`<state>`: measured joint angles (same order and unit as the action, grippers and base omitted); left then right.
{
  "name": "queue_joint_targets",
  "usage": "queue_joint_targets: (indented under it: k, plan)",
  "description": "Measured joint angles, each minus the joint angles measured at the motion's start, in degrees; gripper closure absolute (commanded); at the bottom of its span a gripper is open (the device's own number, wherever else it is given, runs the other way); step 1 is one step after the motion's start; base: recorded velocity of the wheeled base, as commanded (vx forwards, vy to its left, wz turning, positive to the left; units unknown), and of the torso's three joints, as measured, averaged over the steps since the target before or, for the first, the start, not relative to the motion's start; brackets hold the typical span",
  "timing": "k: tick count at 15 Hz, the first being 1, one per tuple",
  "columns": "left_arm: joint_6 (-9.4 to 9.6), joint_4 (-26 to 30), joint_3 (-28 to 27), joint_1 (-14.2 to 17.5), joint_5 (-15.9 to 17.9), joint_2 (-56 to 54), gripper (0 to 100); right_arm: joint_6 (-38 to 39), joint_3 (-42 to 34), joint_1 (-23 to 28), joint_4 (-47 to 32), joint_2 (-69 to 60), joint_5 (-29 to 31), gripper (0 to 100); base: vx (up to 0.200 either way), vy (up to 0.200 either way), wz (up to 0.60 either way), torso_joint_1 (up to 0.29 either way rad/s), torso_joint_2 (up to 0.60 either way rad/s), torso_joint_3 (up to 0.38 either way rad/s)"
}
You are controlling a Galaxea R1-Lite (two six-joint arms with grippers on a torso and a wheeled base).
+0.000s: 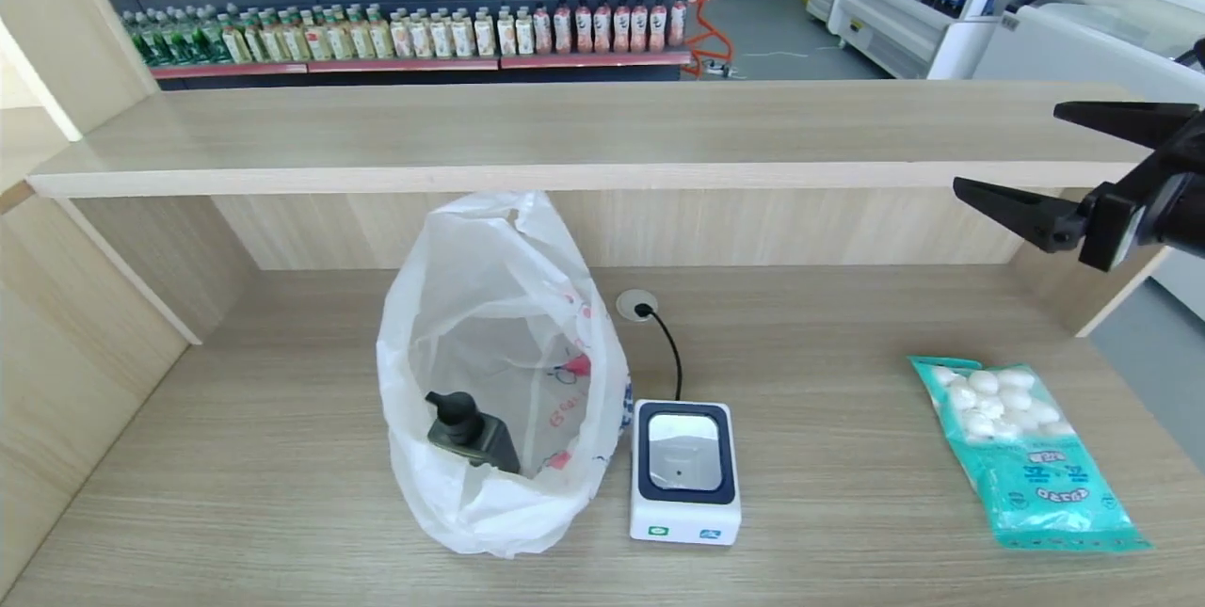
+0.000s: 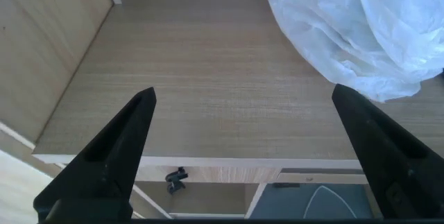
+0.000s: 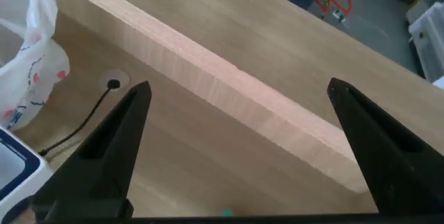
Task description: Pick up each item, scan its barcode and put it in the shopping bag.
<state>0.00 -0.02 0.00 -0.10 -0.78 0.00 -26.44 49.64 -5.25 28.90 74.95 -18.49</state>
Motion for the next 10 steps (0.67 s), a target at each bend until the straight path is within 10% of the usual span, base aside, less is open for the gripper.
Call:
queue_joint_targets:
  k: [10]
  plan:
    - [0.0,0.0,0.0,0.0,0.02,0.0,0,6.61,-10.03,9.3,-7.58,12.18,0.77,0,0.0,0.0,0.0,0.0,0.0,0.0]
